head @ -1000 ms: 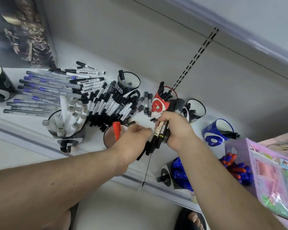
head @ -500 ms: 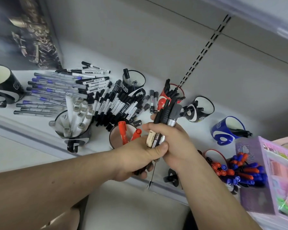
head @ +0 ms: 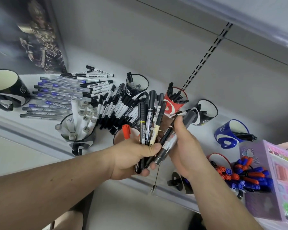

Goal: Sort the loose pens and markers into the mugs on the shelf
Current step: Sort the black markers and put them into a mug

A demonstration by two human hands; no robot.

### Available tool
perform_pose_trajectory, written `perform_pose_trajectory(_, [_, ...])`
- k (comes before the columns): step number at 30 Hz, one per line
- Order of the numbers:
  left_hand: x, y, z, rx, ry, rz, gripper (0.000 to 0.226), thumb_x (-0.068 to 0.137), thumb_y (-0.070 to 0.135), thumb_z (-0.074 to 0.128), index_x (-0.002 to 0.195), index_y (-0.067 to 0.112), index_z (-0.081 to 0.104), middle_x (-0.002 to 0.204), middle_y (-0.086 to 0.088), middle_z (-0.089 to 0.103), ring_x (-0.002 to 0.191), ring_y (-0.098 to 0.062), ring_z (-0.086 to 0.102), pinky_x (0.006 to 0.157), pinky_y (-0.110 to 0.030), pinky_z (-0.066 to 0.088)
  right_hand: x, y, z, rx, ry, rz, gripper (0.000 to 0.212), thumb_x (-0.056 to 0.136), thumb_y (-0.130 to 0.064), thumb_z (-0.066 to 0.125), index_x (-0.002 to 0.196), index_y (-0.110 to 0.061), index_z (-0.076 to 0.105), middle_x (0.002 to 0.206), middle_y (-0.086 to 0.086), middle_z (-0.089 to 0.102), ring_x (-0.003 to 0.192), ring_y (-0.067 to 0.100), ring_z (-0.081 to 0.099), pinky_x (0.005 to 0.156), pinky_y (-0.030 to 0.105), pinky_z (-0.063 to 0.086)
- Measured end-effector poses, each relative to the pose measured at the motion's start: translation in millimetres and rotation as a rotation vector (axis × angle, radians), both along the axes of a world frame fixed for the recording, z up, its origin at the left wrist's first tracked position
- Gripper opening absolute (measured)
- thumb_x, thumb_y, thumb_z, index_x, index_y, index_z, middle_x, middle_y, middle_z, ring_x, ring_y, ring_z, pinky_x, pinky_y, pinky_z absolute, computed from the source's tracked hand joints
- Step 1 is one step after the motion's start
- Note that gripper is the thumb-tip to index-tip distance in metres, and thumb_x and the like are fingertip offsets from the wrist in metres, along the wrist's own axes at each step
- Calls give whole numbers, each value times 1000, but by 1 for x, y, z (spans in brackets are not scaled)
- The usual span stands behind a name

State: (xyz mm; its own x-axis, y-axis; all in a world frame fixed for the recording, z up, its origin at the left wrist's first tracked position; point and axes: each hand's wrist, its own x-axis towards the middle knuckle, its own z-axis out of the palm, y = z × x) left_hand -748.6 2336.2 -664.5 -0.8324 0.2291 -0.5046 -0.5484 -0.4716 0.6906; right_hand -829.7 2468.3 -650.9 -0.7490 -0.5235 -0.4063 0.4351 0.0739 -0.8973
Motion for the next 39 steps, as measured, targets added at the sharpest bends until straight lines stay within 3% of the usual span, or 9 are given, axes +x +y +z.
perform_pose_trajectory(3, [0,-2,1,41,18,23,9,82,20,64,77,21,71,68,1,63,57,-12,55,46,-23,40,-3,1,2,-60,9,-72,69,77,-64,58,125,-16,65,124,18,64,116,46,56,98,63,37])
perform_pose_trajectory(7, [-2,-5,0,42,0,91,20,92,13,58,85,21,75,77,2,67,62,-13,60,52,-25,43,-9,6,11,-200,25,-254,27,75,-39,57,70,-16,69,69,6,50,65,21,48,70,37,40])
perform_pose_trajectory(11, [-2,-8,-1,50,-1,130,12,88,16,61,94,19,72,78,1,67,62,-13,60,50,-25,44,-10,5,13,-112,90,-235,14,81,-24,55,84,-11,58,55,0,38,51,14,33,57,31,28])
perform_pose_trajectory(17, [-14,-19,-4,-18,-36,307,15,92,17,61,104,12,69,74,0,65,58,-13,55,45,-22,41,-24,-17,10,120,324,-296,7,96,-8,58,94,-12,53,72,6,63,55,7,57,49,20,43])
perform_pose_trajectory(23, [-15,-39,-11,-40,-78,469,15,95,17,59,86,9,66,65,-3,60,54,-12,53,42,-21,40,-94,-70,-1,203,331,-429,11,89,-10,59,99,-6,61,72,8,66,59,18,63,51,27,44])
perform_pose_trajectory(26, [-12,-47,-15,-37,-95,488,14,94,18,60,88,7,65,62,-1,61,53,-12,54,44,-22,41,-132,-99,-10,383,563,-468,16,80,-18,56,94,-12,60,75,3,71,61,15,66,50,22,42])
perform_pose_trajectory(29, [-7,-52,-20,-44,-92,465,14,95,19,59,92,6,63,62,-1,60,50,-12,52,44,-22,40,-148,-121,-19,530,762,-490,28,83,-20,57,110,-14,53,73,-9,60,68,14,60,53,22,40])
perform_pose_trajectory(33, [0,-55,-23,-36,-69,452,12,95,18,60,91,7,63,74,-3,62,56,-13,52,45,-23,38,-156,-138,-48,577,941,-340,32,91,-12,54,122,-13,50,78,-16,56,77,18,58,70,26,44])
perform_pose_trajectory(39, [5,-57,-25,-38,-17,420,15,95,15,59,87,11,71,78,-5,62,58,-14,52,48,-25,37,-168,-152,-74,894,841,77,32,102,-26,39,127,-10,49,115,15,58,94,31,56,78,29,41])
